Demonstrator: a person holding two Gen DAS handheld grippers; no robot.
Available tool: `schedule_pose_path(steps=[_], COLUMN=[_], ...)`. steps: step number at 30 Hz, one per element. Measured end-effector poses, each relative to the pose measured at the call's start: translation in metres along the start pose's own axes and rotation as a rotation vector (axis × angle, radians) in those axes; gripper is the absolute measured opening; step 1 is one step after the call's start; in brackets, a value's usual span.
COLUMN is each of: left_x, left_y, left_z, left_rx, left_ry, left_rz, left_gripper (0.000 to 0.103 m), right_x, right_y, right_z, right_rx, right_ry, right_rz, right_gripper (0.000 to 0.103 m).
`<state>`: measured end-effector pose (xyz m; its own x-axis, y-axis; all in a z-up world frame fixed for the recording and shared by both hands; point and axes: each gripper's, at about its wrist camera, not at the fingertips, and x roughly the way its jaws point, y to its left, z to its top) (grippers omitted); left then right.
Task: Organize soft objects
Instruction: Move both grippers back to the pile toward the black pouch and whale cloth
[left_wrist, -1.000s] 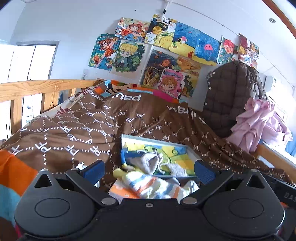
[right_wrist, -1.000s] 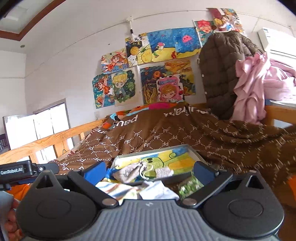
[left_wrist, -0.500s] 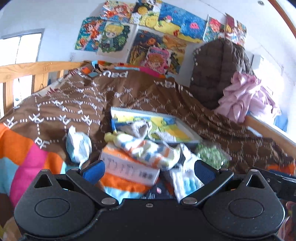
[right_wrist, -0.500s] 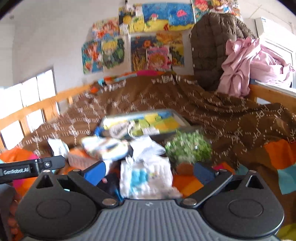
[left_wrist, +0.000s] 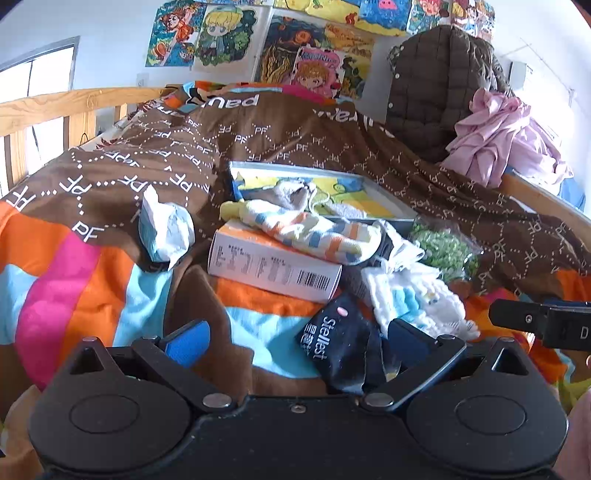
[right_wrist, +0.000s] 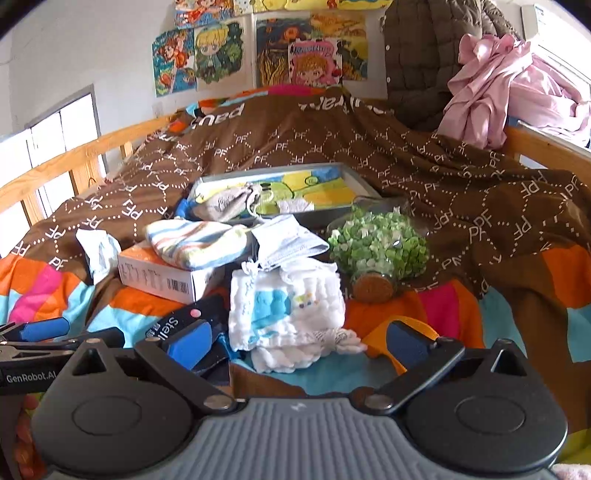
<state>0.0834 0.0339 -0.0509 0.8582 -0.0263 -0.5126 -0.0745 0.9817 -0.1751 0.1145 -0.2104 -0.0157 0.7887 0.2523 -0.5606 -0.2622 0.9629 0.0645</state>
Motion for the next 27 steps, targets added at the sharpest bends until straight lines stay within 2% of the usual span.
schedule_pose_path(steps=[7,12,18,27], left_x=[0.011,0.017,0.02,0.03], left_y=[0.0,-0.005,-0.01,-0.013], left_z=[-0.003,-0.005,-0.01,-0.01], left_rx=[0.01,0.058,0.114,0.14], left_ry=[0.047,0.058,0.064,0.078], left_rz=[0.011,-0.002,-0.021,-0.037], left_gripper=[0.102,0.102,0.102,0.102], right_x=[0.011,0.017,0.021,0.029], right_y=[0.0,0.0,0.001,-0.007], right_z=[0.0,0.0,0.001,0.007], right_rx=[-0.001,-0.002,0.003,0.053], right_ry=[0.058,0.083,0.096,0.107], right_rz=[-0.021,-0.017,-0.006,0.026], right_gripper=[0.103,0.103,0.103,0.103])
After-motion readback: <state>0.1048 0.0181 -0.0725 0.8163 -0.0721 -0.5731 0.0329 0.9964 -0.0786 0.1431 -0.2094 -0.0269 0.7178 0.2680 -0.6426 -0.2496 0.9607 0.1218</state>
